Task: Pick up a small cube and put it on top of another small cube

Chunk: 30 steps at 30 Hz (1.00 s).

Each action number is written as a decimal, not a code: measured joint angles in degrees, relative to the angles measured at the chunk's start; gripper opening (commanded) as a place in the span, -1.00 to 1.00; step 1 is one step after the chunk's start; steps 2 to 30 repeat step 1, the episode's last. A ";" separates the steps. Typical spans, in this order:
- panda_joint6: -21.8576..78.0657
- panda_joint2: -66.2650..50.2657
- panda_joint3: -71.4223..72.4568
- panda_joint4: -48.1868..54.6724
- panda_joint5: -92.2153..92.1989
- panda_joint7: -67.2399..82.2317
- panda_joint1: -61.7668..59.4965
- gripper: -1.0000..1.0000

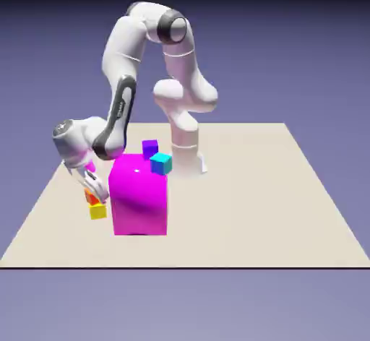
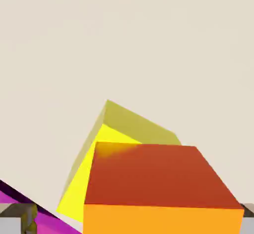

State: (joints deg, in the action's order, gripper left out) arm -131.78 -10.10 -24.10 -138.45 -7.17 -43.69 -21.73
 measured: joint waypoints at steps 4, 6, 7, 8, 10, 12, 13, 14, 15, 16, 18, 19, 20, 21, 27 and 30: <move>2.48 2.07 -0.78 0.62 1.42 -1.00 0.48 1.00; 2.48 2.07 -0.78 0.62 1.42 -1.00 0.48 1.00; 2.48 2.07 -0.78 0.62 1.42 -1.00 0.48 1.00; 2.48 2.07 -0.78 0.62 1.42 -1.00 0.48 1.00; 2.48 2.07 -0.78 0.62 1.42 -1.00 0.48 1.00; 2.48 2.07 -0.78 0.62 1.42 -1.00 0.48 1.00; 2.48 2.07 -0.78 0.62 1.42 -1.00 0.48 1.00; 2.48 2.07 -0.78 0.62 1.42 -1.00 0.48 1.00; 2.48 2.07 -0.78 0.62 1.42 -1.00 0.48 1.00; 2.48 2.07 -0.78 0.62 1.42 -1.00 0.48 1.00; 2.48 2.07 -0.78 0.62 1.42 -1.00 0.48 1.00; 2.48 2.07 -0.78 0.62 1.42 -1.00 0.48 1.00; 2.48 2.07 -0.78 0.62 1.42 -1.00 0.48 1.00; 2.48 2.07 -0.78 0.62 1.42 -1.00 0.48 1.00; 2.48 2.07 -0.78 0.62 1.42 -1.00 0.48 1.00; 2.48 2.07 -0.78 0.62 1.42 -1.00 0.48 1.00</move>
